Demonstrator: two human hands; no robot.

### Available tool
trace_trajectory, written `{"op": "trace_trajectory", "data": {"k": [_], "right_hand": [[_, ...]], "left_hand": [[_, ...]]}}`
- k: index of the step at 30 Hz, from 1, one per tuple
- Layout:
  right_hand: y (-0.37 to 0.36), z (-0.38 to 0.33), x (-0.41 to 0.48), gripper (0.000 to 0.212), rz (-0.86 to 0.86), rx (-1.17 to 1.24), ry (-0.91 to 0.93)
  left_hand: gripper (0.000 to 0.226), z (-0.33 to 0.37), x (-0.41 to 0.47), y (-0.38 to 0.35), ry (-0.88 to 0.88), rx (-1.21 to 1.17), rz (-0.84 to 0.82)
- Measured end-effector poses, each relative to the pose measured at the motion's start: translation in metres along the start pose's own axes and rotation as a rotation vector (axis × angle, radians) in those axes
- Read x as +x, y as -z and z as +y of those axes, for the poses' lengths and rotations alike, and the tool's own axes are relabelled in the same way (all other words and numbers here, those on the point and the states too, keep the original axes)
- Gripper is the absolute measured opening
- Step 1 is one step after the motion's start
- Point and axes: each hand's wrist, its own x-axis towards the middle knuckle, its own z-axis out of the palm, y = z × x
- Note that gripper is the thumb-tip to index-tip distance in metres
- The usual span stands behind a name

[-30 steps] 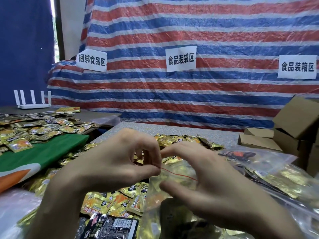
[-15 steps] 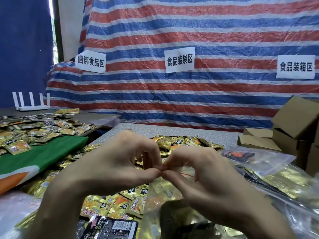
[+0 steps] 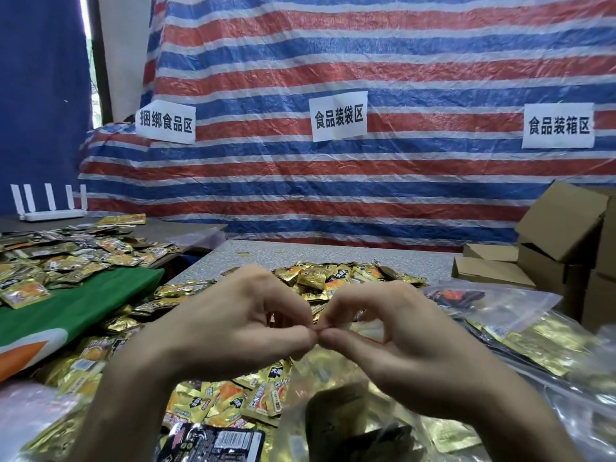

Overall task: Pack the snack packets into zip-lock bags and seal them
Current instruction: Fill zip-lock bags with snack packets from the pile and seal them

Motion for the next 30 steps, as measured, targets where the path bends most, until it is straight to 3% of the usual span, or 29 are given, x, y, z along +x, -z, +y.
{"op": "trace_trajectory", "data": {"k": [5, 11, 21, 26, 30], "right_hand": [[0.01, 0.016, 0.0, 0.013, -0.139, 0.114, -0.011], [0.027, 0.043, -0.005, 0.025, -0.168, 0.245, -0.081], [0.035, 0.075, -0.012, 0.028, -0.17, 0.31, -0.2], [0.039, 0.084, -0.017, 0.014, -0.182, 0.372, -0.263], [0.041, 0.09, -0.02, 0.017, -0.167, 0.401, -0.29]], "left_hand": [[0.032, 0.0, 0.009, -0.007, -0.085, -0.005, 0.005], [0.027, -0.013, 0.003, 0.003, -0.092, -0.024, 0.055], [0.031, -0.027, -0.001, 0.01, -0.066, -0.076, 0.109], [0.039, -0.035, -0.003, 0.012, -0.033, -0.116, 0.123], [0.036, -0.039, -0.004, 0.012, -0.028, -0.157, 0.119]]}}
